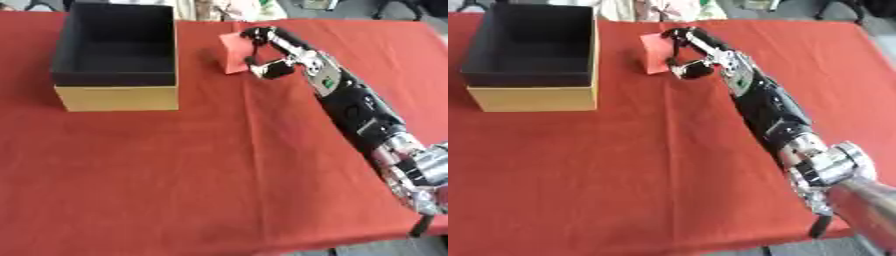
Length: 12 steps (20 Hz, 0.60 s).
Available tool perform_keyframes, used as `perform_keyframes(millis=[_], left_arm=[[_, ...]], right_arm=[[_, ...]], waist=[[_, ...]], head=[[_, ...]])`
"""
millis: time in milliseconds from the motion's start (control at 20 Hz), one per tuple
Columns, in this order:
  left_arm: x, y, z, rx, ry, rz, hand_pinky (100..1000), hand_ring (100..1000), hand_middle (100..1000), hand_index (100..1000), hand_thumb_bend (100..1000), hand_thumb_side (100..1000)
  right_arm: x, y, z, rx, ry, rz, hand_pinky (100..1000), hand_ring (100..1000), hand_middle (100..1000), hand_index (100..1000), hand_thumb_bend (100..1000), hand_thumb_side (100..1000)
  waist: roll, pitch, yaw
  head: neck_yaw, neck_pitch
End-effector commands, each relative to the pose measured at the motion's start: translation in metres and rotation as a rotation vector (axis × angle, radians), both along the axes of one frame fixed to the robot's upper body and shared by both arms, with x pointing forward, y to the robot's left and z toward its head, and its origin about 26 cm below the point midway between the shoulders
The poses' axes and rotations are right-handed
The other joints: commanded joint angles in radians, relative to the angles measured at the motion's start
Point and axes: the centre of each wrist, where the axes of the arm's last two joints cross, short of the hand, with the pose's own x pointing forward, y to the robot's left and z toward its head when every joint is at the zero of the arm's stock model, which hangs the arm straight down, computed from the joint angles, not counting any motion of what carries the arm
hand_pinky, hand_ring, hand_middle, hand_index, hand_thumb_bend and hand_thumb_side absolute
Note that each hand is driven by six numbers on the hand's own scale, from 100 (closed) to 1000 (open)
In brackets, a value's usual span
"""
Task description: Pick up objects on the table and place them in the box.
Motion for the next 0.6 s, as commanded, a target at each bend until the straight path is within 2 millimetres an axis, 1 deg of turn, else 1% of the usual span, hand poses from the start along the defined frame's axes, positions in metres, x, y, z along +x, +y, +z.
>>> perform_keyframes(millis=[50, 200, 300, 450, 600], left_arm=[[-0.001, 0.002, 0.007, 0.004, -0.022, -0.002, 885, 999, 913, 914, 100, 403], [-0.001, 0.003, 0.006, 0.004, -0.018, 0.0, 885, 999, 913, 914, 100, 404], [-0.001, 0.003, 0.006, 0.003, -0.015, 0.001, 885, 999, 913, 914, 100, 405], [-0.002, 0.003, 0.005, 0.003, -0.012, 0.002, 885, 999, 913, 914, 100, 405], [-0.002, 0.003, 0.004, 0.004, -0.009, 0.001, 885, 999, 912, 914, 100, 403]], right_arm=[[0.001, -0.002, 0.023, 0.03, -0.119, -0.032, 768, 835, 373, 575, 100, 100], [0.002, 0.0, 0.03, 0.065, -0.168, -0.039, 765, 831, 366, 570, 100, 100], [0.002, 0.003, 0.038, 0.081, -0.196, -0.027, 764, 828, 364, 567, 100, 100], [0.002, 0.01, 0.054, 0.101, -0.237, 0.006, 763, 824, 365, 567, 100, 100], [0.002, 0.022, 0.074, 0.11, -0.282, 0.069, 766, 818, 364, 564, 100, 100]], waist=[[0.003, -0.018, -0.003], [0.002, -0.022, -0.006], [0.0, -0.026, -0.008], [-0.002, -0.031, -0.008], [-0.003, -0.037, -0.004]], head=[[-0.004, -0.01], [-0.002, -0.008], [-0.001, -0.008], [0.001, -0.007], [0.004, -0.008]])
